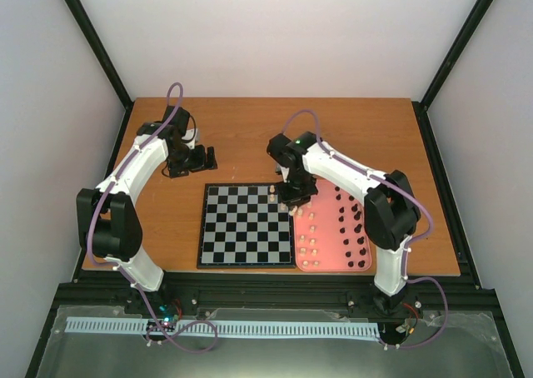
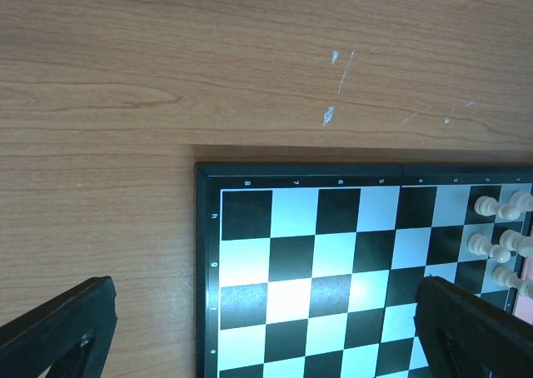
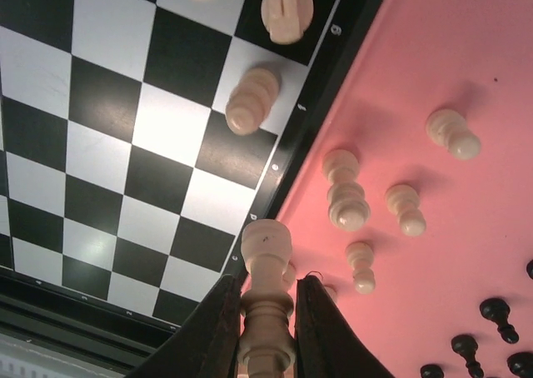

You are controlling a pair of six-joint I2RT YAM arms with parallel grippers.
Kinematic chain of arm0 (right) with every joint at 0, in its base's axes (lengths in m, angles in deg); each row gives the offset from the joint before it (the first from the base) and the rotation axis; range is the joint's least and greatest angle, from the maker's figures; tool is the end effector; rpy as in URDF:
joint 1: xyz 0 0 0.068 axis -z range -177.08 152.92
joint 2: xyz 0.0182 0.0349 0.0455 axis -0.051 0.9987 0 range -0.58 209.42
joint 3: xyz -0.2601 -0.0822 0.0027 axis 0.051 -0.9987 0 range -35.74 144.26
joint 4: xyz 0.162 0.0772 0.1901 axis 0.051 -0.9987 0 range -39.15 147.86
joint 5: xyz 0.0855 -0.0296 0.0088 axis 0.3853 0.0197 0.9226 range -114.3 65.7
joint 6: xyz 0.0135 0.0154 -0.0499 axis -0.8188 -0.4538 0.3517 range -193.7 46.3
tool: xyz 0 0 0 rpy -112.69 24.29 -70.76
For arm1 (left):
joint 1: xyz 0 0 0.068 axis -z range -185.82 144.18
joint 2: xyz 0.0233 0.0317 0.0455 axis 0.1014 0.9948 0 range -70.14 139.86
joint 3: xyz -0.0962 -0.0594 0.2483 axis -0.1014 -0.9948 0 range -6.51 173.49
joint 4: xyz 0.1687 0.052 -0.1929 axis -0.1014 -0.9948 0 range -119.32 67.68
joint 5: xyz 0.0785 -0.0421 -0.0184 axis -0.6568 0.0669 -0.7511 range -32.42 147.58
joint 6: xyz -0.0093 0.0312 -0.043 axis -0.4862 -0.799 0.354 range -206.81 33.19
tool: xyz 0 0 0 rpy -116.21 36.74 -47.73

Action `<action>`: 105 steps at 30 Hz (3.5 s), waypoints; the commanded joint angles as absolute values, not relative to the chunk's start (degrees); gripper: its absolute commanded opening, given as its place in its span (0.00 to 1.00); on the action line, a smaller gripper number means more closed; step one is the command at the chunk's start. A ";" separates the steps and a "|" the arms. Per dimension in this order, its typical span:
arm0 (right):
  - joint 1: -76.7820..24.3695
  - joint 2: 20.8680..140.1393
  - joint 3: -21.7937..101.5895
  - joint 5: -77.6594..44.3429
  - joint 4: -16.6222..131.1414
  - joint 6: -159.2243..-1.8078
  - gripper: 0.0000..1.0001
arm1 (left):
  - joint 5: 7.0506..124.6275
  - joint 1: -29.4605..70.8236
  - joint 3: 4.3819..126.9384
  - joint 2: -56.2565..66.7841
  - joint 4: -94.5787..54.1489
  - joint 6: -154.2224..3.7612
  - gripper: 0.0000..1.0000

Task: Set up the chess pieces on the board
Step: Place the chess piece on the chessboard, then pick up the chess piece from the storage box.

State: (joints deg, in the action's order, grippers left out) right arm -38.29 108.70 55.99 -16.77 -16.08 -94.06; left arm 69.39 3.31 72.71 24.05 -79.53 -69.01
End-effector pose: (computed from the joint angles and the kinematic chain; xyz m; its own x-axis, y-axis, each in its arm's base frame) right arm 0.2646 0.2380 0.2367 -0.9314 -0.3572 0.0698 -0.3483 0.9305 0.1136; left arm 0.3196 -0.0587 0.2678 -0.9614 -0.1487 -0.2317 -0.0807 0.9569 -0.2791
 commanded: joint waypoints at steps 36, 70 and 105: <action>-40.85 119.63 63.83 -15.65 -17.13 -92.12 0.14 | 69.09 3.51 73.30 23.29 -79.44 -68.75 1.00; -41.52 118.70 64.60 -17.68 -17.58 -91.78 0.37 | 69.29 3.51 73.49 22.91 -79.38 -68.73 1.00; -35.11 107.16 47.36 -16.70 -7.02 -94.11 0.51 | 69.00 3.55 74.11 23.48 -79.89 -68.79 1.00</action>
State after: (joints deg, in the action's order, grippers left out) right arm -36.08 106.31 48.16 -18.71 -11.03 -94.19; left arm 69.17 3.31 72.71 24.05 -79.53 -69.01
